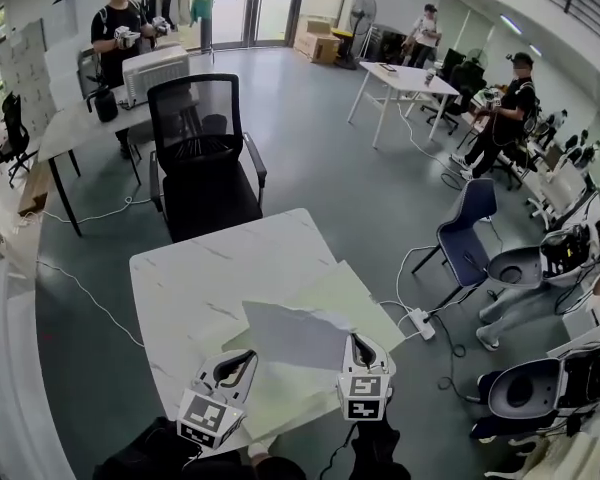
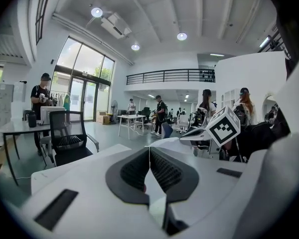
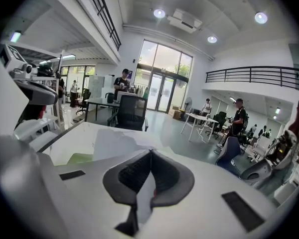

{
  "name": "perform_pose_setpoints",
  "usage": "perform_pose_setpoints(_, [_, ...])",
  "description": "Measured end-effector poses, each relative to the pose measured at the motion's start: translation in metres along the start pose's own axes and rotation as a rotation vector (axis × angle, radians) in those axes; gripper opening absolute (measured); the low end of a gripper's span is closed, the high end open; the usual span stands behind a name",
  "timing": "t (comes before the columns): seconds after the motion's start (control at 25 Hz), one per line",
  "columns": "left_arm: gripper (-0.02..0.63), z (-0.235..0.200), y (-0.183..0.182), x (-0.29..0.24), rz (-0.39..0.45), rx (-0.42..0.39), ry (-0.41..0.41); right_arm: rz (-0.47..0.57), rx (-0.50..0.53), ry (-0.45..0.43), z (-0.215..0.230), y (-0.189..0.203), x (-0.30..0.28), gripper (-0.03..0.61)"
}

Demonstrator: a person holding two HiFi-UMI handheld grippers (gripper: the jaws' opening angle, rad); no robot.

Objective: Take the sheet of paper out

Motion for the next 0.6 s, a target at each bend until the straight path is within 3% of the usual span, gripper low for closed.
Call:
perform_pose_setpoints(0.24, [0.025, 0.008, -0.010, 0.020, 0.022, -0.026, 0.034, 0.058, -0.030, 0.065, 0.006, -0.020, 0.040, 0.017])
perform_pose_setpoints(0.6, [0.025, 0.016, -0.005, 0.060, 0.040, -0.062, 0.088, 0.110, -0.123, 0.176, -0.004, -0.015, 0.121, 0.017])
Point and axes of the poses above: the fingertips, and each gripper's own axes: x backward along the fingers, z to its right, y out of its underside, the point moved 10 cm from there along x, backward along the fingers, and after that the axes turned 15 degrees about y, right-handed, at the moved point
